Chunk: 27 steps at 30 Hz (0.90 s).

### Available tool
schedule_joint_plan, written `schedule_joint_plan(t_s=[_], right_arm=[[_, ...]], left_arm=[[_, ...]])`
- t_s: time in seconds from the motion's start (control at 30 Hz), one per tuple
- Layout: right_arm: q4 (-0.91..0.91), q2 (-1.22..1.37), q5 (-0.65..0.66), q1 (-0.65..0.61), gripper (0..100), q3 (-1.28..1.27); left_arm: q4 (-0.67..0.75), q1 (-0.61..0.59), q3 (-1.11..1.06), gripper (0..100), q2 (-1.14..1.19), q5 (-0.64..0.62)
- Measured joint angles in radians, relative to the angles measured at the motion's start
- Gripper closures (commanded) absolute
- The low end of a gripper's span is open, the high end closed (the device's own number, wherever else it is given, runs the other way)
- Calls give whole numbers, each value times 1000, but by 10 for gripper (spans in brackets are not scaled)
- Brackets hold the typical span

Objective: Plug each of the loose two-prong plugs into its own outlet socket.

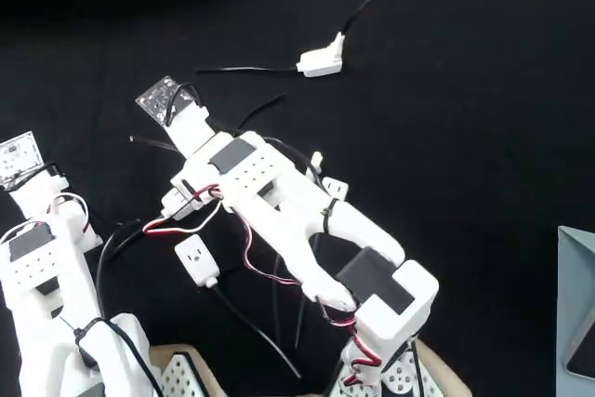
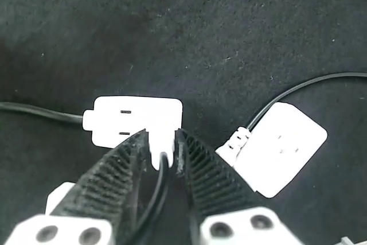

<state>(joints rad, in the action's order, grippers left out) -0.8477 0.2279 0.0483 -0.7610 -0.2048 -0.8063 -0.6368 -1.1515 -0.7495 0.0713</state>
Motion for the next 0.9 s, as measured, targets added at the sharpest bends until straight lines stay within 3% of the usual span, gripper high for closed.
schedule_joint_plan(t_s=[0.6, 0.9], right_arm=[[-80, 8, -2, 0, 987, 29], [-224, 46, -2, 6, 987, 126]], left_arm=[[0, -5, 0, 967, 0, 0], [0, -8, 0, 967, 0, 0]])
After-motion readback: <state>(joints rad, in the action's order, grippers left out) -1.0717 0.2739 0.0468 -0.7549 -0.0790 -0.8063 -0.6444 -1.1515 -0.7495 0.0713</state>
